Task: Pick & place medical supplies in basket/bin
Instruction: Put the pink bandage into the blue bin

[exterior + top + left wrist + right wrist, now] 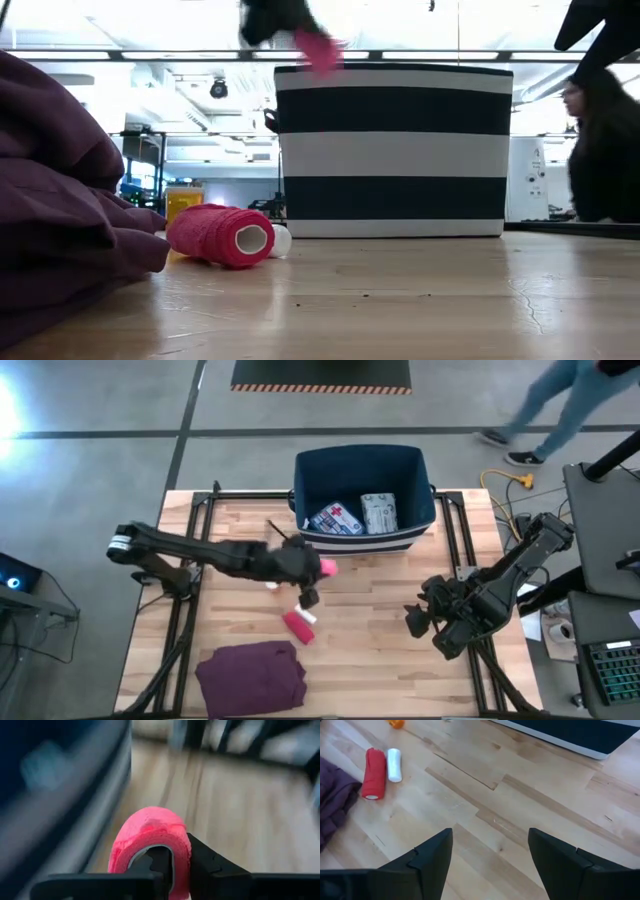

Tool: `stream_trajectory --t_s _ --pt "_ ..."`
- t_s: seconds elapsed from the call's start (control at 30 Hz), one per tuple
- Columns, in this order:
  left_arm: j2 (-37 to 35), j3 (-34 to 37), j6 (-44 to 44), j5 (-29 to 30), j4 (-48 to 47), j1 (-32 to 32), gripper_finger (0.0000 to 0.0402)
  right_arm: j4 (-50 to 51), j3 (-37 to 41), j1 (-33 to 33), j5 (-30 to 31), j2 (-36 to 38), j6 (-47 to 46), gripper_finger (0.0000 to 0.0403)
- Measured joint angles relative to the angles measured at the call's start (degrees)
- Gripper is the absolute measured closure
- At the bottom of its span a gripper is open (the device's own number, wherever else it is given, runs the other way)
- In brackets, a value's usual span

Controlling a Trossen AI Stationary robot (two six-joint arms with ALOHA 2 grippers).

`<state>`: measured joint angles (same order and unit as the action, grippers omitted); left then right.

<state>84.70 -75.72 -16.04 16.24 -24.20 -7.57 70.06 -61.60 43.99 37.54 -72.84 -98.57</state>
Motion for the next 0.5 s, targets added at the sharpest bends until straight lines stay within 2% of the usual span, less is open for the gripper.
stream_trajectory --t_s 0.13,0.27,0.33,0.43,0.5 --pt "-0.84 -12.23 9.42 7.71 0.17 -0.43 0.0383 -0.02 0.00 0.00 0.04 0.02 1.02 0.0157" --pt "1.97 -21.58 18.12 9.36 -0.19 6.47 0.0384 -0.20 0.00 0.00 0.75 0.02 1.20 0.0157" --pt "4.23 -24.38 19.87 8.09 -1.53 11.55 0.0384 -0.44 0.00 -0.02 1.57 0.02 1.21 0.0157" --pt "8.34 -26.73 18.84 1.79 -5.15 18.81 0.0384 -0.54 0.00 -0.02 1.66 0.02 1.13 0.0157" --pt "10.84 -27.60 18.39 0.33 -8.03 22.37 0.0384 -0.85 0.00 -0.02 1.66 0.02 0.84 0.0158"
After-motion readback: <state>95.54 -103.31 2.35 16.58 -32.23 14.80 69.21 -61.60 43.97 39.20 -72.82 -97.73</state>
